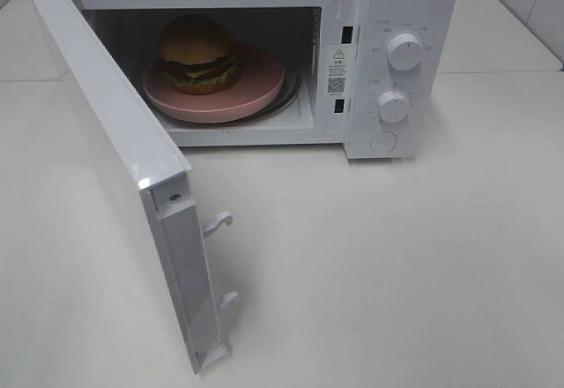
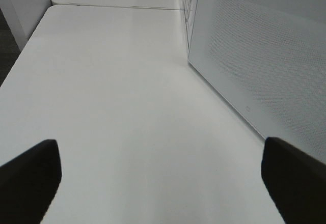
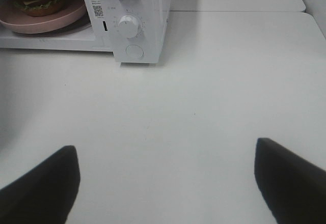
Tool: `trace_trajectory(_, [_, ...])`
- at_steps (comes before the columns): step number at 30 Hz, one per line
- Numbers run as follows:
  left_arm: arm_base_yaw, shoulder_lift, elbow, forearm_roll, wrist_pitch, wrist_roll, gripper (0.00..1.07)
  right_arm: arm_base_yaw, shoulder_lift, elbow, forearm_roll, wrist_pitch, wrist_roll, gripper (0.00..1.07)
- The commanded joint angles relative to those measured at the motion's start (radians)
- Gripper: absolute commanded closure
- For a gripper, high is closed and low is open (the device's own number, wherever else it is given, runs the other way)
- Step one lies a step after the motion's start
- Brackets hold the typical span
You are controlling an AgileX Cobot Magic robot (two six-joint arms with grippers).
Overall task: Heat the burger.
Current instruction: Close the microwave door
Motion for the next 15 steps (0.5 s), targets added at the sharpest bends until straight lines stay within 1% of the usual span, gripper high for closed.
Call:
trace_trajectory(1, [0.001,-0.012,0.003,-0.005,-0.002,-0.004,0.07,-0.006,-0.025,0.004,0.002,-0.005,-0.013,0.31])
trace_trajectory(2, [0.001,-0.012,0.003,-0.005,-0.002,-0.004,0.07,-0.006,-0.025,0.004,0.002,-0.005,-0.013,0.36])
trace_trajectory(3, [0.001,-0.012,0.003,-0.005,-0.002,-0.004,0.07,-0.006,-0.025,0.004,0.002,-0.005,-0.013,0.36])
trace_trajectory(4, [0.001,-0.012,0.003,-0.005,-0.002,-0.004,0.07,-0.006,-0.025,0.004,0.002,-0.005,-0.013,0.43])
trace_trajectory(5, [0.001,-0.012,0.003,-0.005,-0.002,-0.004,0.07,-0.006,-0.025,0.004,0.002,-0.005,-0.013,0.46])
trace_trajectory(6, [0.001,-0.012,0.003,-0.005,-0.002,-0.004,0.07,-0.006,-0.025,0.004,0.002,-0.005,-0.013,0.46])
trace_trajectory(8, [0.001,-0.012,0.003,-0.005,-0.002,-0.004,0.07,-0.006,-0.025,0.004,0.002,-0.005,-0.013,0.57])
trace_trajectory(11, [0.001,-0.012,0.003,-0.005,-0.002,-0.004,0.07,-0.006,-0.025,0.004,0.002,-0.005,-0.013,0.59])
trace_trajectory(12, [0.001,-0.012,0.003,-0.005,-0.002,-0.004,0.07,-0.006,-0.025,0.004,0.002,-0.005,-0.013,0.62])
trace_trajectory(15, [0.001,-0.012,0.003,-0.005,-0.002,-0.004,0.07,-0.006,-0.025,0.004,0.002,-0.005,-0.013,0.65])
